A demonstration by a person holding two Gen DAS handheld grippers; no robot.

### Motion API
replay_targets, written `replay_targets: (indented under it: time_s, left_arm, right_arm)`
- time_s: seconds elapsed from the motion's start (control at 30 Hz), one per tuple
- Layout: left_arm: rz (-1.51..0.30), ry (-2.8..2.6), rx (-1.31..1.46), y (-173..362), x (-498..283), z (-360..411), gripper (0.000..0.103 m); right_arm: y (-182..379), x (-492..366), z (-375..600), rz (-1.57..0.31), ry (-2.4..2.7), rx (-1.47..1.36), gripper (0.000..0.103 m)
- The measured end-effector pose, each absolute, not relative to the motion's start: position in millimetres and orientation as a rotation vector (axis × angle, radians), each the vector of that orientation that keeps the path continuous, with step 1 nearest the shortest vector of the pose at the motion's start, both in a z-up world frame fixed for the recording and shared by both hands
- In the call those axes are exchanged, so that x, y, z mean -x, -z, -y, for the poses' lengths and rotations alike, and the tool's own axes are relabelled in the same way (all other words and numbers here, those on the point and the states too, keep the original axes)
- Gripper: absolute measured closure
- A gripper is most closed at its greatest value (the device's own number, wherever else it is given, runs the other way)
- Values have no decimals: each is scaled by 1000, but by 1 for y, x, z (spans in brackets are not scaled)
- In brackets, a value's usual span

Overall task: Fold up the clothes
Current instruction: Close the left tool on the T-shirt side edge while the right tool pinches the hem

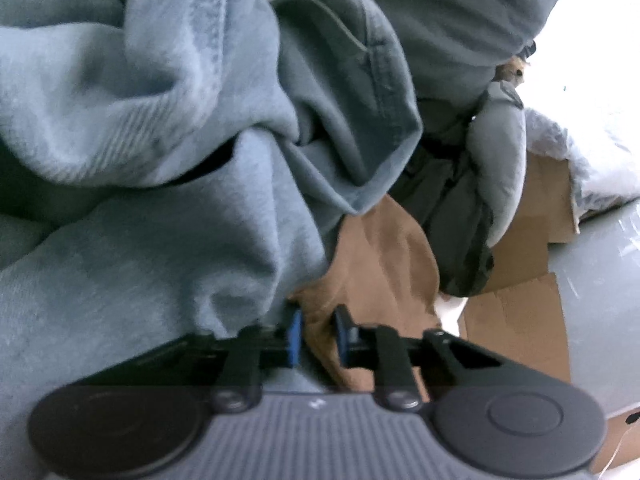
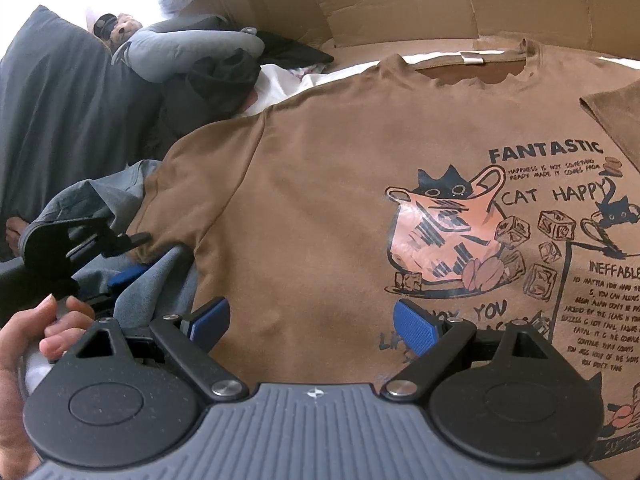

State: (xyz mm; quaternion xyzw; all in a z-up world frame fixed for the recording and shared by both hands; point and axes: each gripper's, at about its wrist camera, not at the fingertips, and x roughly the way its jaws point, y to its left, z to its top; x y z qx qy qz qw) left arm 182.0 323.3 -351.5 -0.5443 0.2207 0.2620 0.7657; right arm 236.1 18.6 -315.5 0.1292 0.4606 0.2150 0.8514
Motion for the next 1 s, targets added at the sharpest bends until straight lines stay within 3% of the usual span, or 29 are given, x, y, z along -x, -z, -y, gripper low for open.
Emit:
replay_targets:
  time_s: [0.17, 0.23, 0.3, 0.4, 0.53, 0.63, 0.7, 0.73, 1.0]
  left_arm:
    - [-465, -569, 1161, 345, -182, -320, 87]
    - [-470, -584, 1152, 345, -180, -319, 83]
    - [-481, -588, 1150, 348, -180, -320, 68]
    - [-499, -594, 1191, 358, -178, -322, 68]
    - [-495, -597, 1167, 361, -183, -321, 66]
    - [-493, -594, 1158, 363, -188, -321, 75]
    - [-494, -592, 1177, 364, -190, -323, 89]
    - [-494, -588, 1192, 365, -189, -325, 90]
    - [-464, -543, 1137, 333, -190, -325, 92]
  right_arm:
    - [314, -237, -19, -964, -459, -273, 11]
    - [314, -238, -19, -962, -466, -272, 11]
    - [315, -240, -21, -961, -474, -269, 11]
    - [313, -243, -25, -946, -484, -259, 13]
    - [311, -246, -30, -938, -495, -264, 34]
    - [311, -247, -35, -942, -512, -271, 53]
    - [311, -247, -39, -945, -522, -272, 62]
    - [311, -247, -42, -947, -528, -273, 66]
    - [306, -256, -68, -933, -584, -268, 75]
